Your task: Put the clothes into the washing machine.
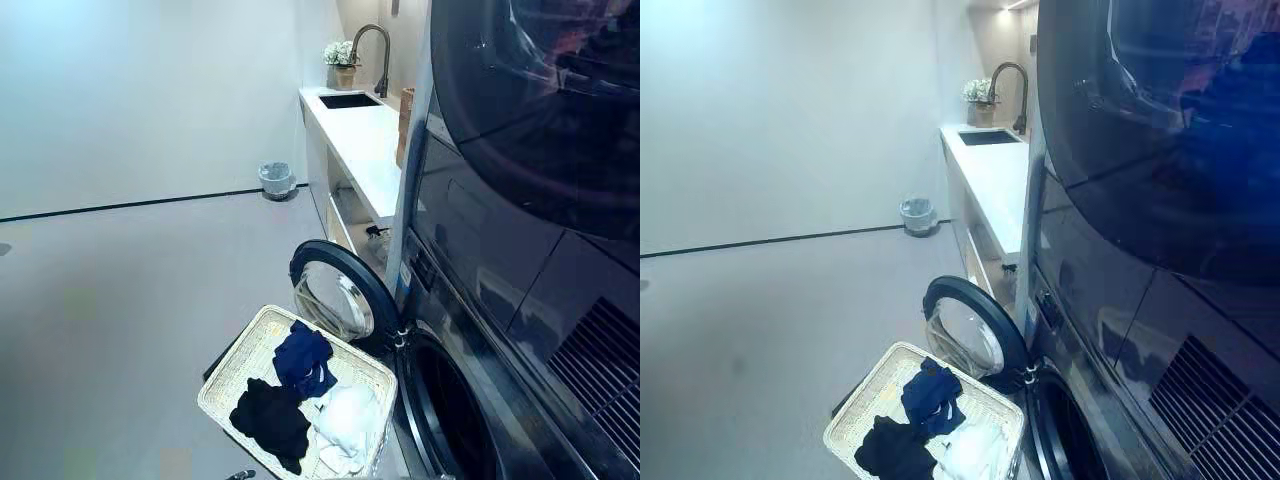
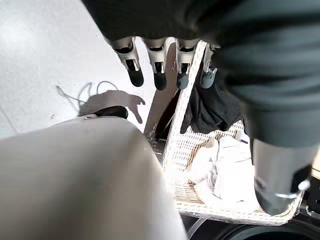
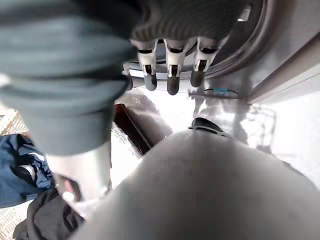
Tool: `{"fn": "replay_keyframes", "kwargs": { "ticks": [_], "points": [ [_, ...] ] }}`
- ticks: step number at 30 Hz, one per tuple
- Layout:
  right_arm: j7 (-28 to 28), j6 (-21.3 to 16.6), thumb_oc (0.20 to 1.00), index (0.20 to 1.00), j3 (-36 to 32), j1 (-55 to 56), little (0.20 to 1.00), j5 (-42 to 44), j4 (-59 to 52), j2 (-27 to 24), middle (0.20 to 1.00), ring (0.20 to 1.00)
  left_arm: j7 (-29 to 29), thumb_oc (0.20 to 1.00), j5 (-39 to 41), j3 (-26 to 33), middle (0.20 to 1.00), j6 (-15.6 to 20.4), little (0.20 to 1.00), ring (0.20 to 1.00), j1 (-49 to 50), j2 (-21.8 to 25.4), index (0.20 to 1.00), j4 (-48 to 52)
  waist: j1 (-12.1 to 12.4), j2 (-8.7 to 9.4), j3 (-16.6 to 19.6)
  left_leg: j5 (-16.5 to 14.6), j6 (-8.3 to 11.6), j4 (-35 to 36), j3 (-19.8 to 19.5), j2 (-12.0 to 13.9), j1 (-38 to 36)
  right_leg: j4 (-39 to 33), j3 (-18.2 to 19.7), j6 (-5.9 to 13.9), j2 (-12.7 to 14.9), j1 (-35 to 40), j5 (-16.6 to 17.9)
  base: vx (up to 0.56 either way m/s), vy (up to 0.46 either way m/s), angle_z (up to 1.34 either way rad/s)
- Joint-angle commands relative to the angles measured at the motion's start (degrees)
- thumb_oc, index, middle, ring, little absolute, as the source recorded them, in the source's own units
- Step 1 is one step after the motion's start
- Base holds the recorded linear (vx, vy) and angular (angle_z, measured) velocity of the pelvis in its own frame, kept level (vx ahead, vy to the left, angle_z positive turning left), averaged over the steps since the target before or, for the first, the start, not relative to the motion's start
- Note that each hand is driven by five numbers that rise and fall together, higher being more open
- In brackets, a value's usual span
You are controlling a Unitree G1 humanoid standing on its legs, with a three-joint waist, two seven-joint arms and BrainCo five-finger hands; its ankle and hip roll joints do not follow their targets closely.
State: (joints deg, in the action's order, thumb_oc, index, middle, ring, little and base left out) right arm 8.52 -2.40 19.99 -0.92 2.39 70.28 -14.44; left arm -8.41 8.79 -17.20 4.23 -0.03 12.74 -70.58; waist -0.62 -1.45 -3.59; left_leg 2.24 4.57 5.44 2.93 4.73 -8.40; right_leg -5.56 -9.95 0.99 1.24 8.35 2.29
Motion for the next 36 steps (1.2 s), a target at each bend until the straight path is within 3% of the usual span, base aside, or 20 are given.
{"fn": "replay_keyframes", "kwargs": {
  "ticks": [1,9,22,26,30,35,36],
  "points": [
    [-0.2,-1.3,1.000,1.000,0.6,-5.5,1.000,-0.6,2.6,2.1,1.000,1.000,-0.8,1.000,2.2,-0.7,1.000,1.0,1.000,1.000,-5.0,-2.0,1.000,-0.9,0.1,1.94,-2.8,-5.7,-5.34,-0.4,3.3,-7.7,-2.1,1.4,1.0,3.29,-0.4,1.4,-3.0,0.31,0.052,-0.14],
    [0.0,-1.3,1.000,1.000,0.5,-5.5,1.000,-0.8,2.7,2.0,1.000,1.000,0.3,1.000,2.0,-0.8,1.000,0.4,1.000,1.000,-5.1,-1.9,1.000,-1.0,0.1,1.92,-3.0,-5.7,-5.37,-0.4,3.5,-7.7,-2.2,1.6,0.9,3.36,-0.3,1.3,-3.0,0.00,0.000,0.00],
    [0.6,-2.4,1.000,1.000,1.3,-5.3,1.000,0.2,1.9,2.2,1.000,1.000,7.5,1.000,-0.8,-0.5,1.000,-0.5,1.000,1.000,-4.7,-1.9,1.000,-1.9,0.1,2.32,-3.7,-5.4,-5.35,-0.4,3.8,-7.6,-1.7,1.5,1.1,3.49,-0.2,0.8,-2.7,0.02,0.005,0.00],
    [0.1,-2.2,1.000,1.000,1.7,-5.3,1.000,0.2,1.5,2.2,1.000,1.000,12.8,1.000,-4.0,-0.7,1.000,0.4,1.000,1.000,-4.9,-1.7,1.000,-2.0,0.1,2.33,-4.3,-5.2,-5.42,-0.4,3.8,-7.7,-1.4,1.4,1.3,3.54,-0.1,0.4,-2.3,0.04,0.031,-0.01],
    [-0.4,-2.0,1.000,1.000,3.0,-6.0,1.000,0.7,0.9,1.4,1.000,1.000,26.3,1.000,-16.9,-3.3,1.000,1.3,1.000,1.000,-6.6,-0.1,1.000,-1.3,-0.1,2.34,-5.4,-4.8,-5.37,-0.5,4.2,-7.8,-0.4,1.4,1.7,3.69,0.1,-0.8,-1.8,0.04,0.050,-0.01],
    [-0.7,-1.8,1.000,1.000,3.9,-6.4,1.000,1.3,0.3,0.7,1.000,1.000,30.0,1.000,-17.2,-4.7,1.000,0.2,1.000,1.000,-7.8,0.8,1.000,-0.3,-0.3,2.25,-6.4,-4.7,-5.41,-1.0,4.4,-7.8,0.6,1.7,2.2,3.82,0.3,-2.0,-1.5,0.00,0.047,-0.01],
    [-0.9,-1.8,1.000,1.000,4.6,-7.2,1.000,1.8,-0.3,-0.2,1.000,1.000,33.2,1.000,-15.4,-5.0,1.000,-0.7,1.000,1.000,-9.7,1.4,1.000,0.1,-0.8,2.09,-7.9,-4.7,-5.64,-2.1,4.7,-7.9,2.4,2.3,3.2,3.78,0.4,-4.0,-1.2,-0.04,0.149,-0.03]
  ]
}}
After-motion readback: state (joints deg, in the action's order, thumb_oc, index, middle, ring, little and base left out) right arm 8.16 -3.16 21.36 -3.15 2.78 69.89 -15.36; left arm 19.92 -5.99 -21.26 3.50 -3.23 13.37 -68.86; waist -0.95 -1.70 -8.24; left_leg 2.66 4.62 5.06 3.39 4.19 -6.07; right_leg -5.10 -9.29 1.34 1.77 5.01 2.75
